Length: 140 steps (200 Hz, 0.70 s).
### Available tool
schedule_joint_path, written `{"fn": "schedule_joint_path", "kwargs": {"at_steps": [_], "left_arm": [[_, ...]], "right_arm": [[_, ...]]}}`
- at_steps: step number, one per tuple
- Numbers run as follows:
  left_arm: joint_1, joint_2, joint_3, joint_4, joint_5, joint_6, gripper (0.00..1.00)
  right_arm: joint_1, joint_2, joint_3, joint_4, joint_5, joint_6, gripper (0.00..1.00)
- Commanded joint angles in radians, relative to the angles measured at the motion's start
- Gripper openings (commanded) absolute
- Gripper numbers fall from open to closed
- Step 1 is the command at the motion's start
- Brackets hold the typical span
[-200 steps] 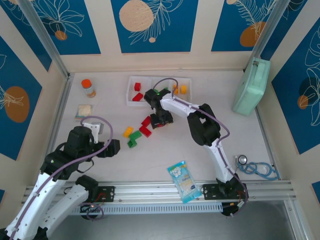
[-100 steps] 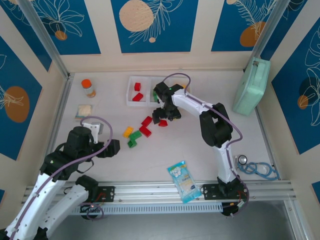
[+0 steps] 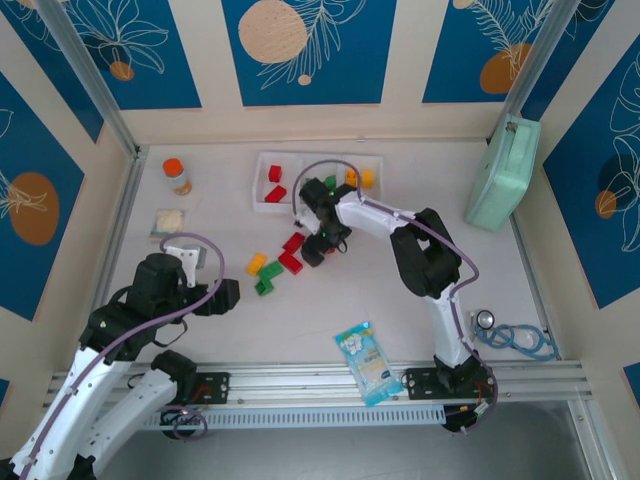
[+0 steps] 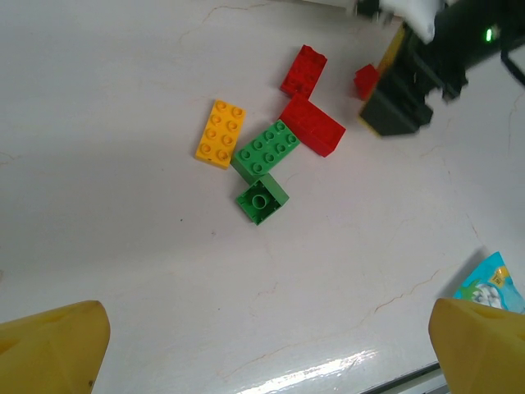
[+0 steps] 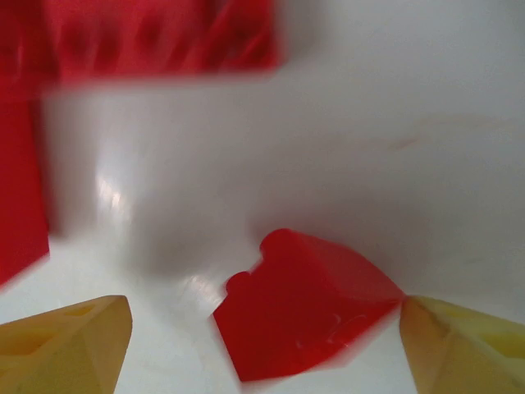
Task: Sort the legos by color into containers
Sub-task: Rotate the lego at the center of the table, then pick up the lego from the center of the table.
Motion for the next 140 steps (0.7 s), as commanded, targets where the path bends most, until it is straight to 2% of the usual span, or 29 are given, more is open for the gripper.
{"fn": "schedule_joint_path", "kwargs": {"at_steps": [1, 31, 58, 79, 140], "left_arm": [[0.012, -0.003, -0.005, 0.006, 0.002, 0.014, 0.99], [0.013, 0.004, -0.005, 0.005, -0.002, 0.014, 0.99], [0.013, 0.009, -0.005, 0.004, -0.003, 0.013, 0.99], [0.013, 0.009, -0.004, 0.004, -0.005, 0.013, 0.99], [0.013, 0.010, -0.004, 0.004, -0.006, 0.013, 0.99]], "right_arm": [[-0.004, -0.109, -0.127, 0.123, -0.057, -0.251, 0.85], [-0.034, -0.170, -0.229, 0.248, -0.058, -0.346, 0.86], [-0.045, -0.141, -0.201, 0.260, -0.039, -0.381, 0.85], [-0.030, -0.112, -0.158, 0.230, -0.059, -0.391, 0.83], [0.013, -0.163, -0.229, 0.328, -0.135, -0.534, 0.85]]}}
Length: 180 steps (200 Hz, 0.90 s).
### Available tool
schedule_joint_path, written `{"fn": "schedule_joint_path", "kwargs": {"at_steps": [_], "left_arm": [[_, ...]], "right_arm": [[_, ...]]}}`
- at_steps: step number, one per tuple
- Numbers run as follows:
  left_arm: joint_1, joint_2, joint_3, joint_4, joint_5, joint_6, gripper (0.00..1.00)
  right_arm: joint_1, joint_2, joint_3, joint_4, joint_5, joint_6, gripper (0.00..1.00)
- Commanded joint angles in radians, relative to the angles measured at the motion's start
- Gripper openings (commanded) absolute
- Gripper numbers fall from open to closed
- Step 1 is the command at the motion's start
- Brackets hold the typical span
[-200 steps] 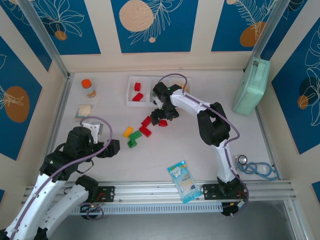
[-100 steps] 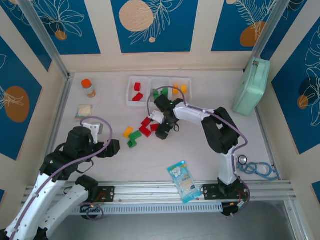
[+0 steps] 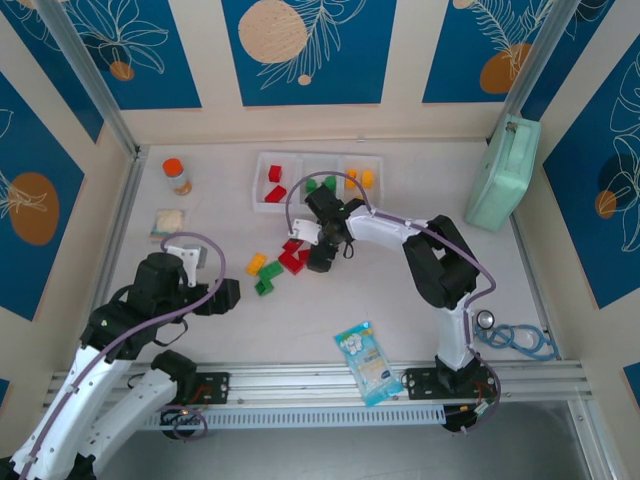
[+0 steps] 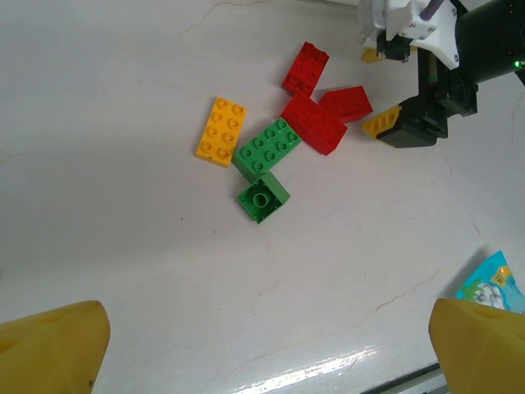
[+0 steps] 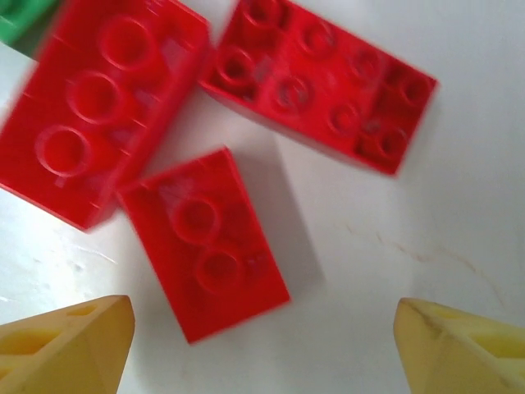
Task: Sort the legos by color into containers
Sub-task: Pick up the lego from the center of the table.
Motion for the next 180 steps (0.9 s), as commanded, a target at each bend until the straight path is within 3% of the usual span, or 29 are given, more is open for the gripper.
{"fn": "schedule_joint_path", "kwargs": {"at_steps": [1, 71, 180], "left_arm": [[0.013, 0.001, -0.004, 0.004, -0.006, 0.013, 0.99], [0.012, -0.007, -0.004, 0.004, -0.004, 0.013, 0.99], [0.014, -0.006, -0.005, 0.004, -0.004, 0.013, 0.99]], "right_arm": [[0.005, -0.031, -0.030, 0.035, -0.070, -0.097, 0.85], [0.031, 0.050, 0.042, 0.054, -0.039, -0.213, 0.86], [0.038, 0.122, 0.120, -0.095, -0.060, -0.263, 0.65]]}}
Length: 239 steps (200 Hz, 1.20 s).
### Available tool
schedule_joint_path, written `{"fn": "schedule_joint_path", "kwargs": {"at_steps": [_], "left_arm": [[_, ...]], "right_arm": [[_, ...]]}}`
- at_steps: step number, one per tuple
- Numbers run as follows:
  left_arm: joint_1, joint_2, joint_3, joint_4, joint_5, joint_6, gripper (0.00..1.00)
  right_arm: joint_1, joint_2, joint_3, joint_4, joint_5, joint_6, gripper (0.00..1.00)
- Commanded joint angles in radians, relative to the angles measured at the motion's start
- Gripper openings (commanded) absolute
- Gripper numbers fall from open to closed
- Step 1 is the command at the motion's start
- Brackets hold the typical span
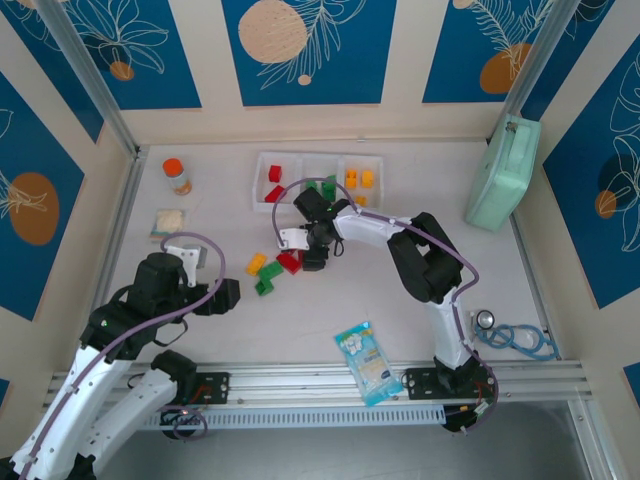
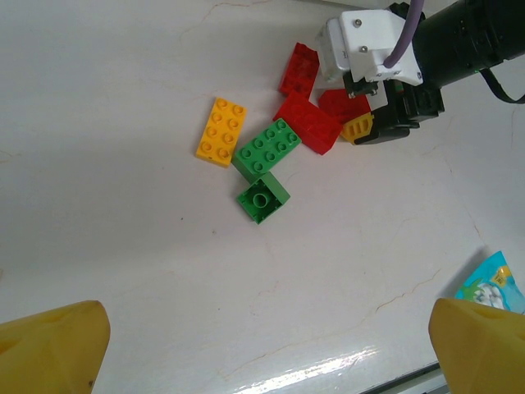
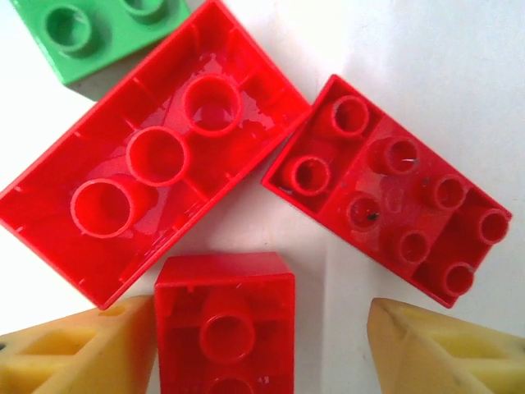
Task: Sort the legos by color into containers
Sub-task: Pick up the lego from the center of the table, then place the lego in the container.
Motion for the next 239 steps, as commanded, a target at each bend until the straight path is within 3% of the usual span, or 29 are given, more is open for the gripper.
{"fn": "schedule_joint_path", "kwargs": {"at_steps": [1, 28, 52, 97, 125, 139, 188, 218, 239], "left_arm": [[0.013, -0.005, -0.004, 0.004, -0.004, 0.013, 0.99], [0.013, -0.004, -0.005, 0.004, -0.004, 0.013, 0.99], [0.014, -0.001, -0.004, 0.005, -0.007, 0.012, 0.99], [0.014, -0.005, -0.004, 0.002, -0.015, 0.011, 0.99], [0.014, -0.004, -0.004, 0.001, -0.020, 0.008, 0.99], [0.014, -0.005, -0.004, 0.001, -0.021, 0.008, 0.99], [0.014, -0.010, 0.004, -0.012, -0.045, 0.000, 0.99], [0.014, -0.027, 0.004, -0.011, -0.043, -0.001, 0.99], [0.014, -0.050, -0.001, -0.003, -0.037, 0.002, 0.99]], "right_arm": [[0.006, 0.013, 0.016, -0.075, -0.017, -0.008, 0.64], [0.008, -0.008, -0.005, -0.078, -0.010, 0.012, 0.52], [0.010, -0.043, -0.029, -0.065, 0.017, 0.037, 0.27], [0.012, -0.176, -0.069, 0.022, -0.081, 0.145, 0.16], [0.011, -0.197, -0.006, 0.111, -0.116, 0.323, 0.08], [0.012, -0.165, 0.063, 0.145, -0.129, 0.457, 0.00], [0.002, 0.076, 0.431, 0.077, -0.039, 0.945, 0.00], [-0.009, 0.314, 0.829, -0.134, 0.045, 1.094, 0.00], [-0.021, 0.403, 0.964, -0.149, 0.103, 1.185, 0.00]]}}
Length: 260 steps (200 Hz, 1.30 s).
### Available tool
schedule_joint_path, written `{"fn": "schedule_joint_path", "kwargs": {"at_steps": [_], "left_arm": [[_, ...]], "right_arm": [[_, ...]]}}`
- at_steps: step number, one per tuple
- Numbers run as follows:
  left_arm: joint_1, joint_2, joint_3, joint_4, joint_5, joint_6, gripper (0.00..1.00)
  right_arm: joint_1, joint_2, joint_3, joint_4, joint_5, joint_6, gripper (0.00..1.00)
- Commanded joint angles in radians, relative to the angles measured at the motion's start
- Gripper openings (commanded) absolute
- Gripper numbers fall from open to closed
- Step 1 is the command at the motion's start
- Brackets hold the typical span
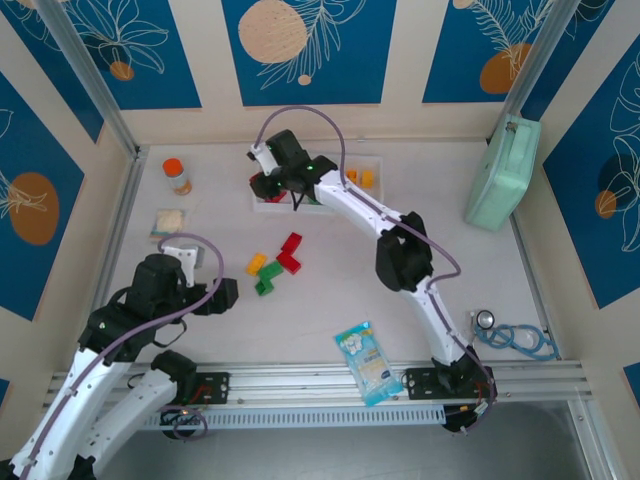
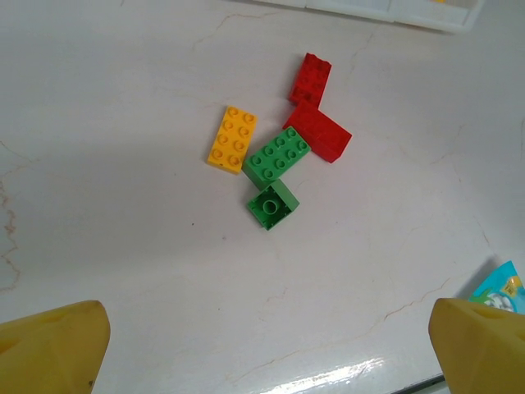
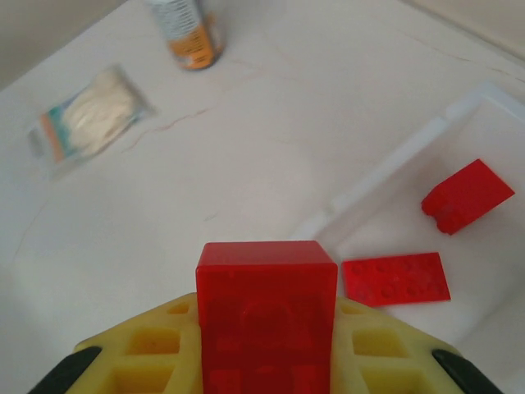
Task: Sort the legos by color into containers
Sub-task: Place the lego in the container.
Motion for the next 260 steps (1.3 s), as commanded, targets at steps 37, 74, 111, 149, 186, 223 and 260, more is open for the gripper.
{"fn": "schedule_joint_path", "kwargs": {"at_steps": [37, 74, 111, 149, 186, 223, 260], "left_arm": [[0.013, -0.052, -0.004, 0.004, 0.001, 0.007, 0.99], [0.014, -0.054, -0.004, 0.006, 0.013, 0.011, 0.99], [0.014, -0.056, -0.005, 0.007, 0.014, 0.012, 0.99], [0.014, -0.043, -0.007, 0.008, 0.004, 0.009, 0.99], [0.014, -0.022, -0.005, 0.004, 0.004, 0.008, 1.00], [0.013, -0.029, -0.005, 0.004, 0.000, 0.009, 0.99], [0.014, -0.026, -0.001, 0.008, 0.015, 0.014, 0.99]], "right_arm": [[-0.084, 0.160, 0.199, -0.098, -0.006, 0.437, 0.00], [-0.113, 0.218, 0.249, -0.107, -0.089, 0.500, 0.08], [-0.125, 0.230, 0.262, -0.111, -0.147, 0.484, 0.32], [-0.127, 0.213, 0.294, -0.155, -0.150, 0.455, 0.67], [-0.124, 0.157, 0.297, -0.192, -0.189, 0.431, 0.81], [-0.105, 0.008, 0.164, -0.180, -0.110, 0.399, 0.84], [-0.102, -0.163, -0.034, -0.159, -0.076, 0.401, 0.97]]}}
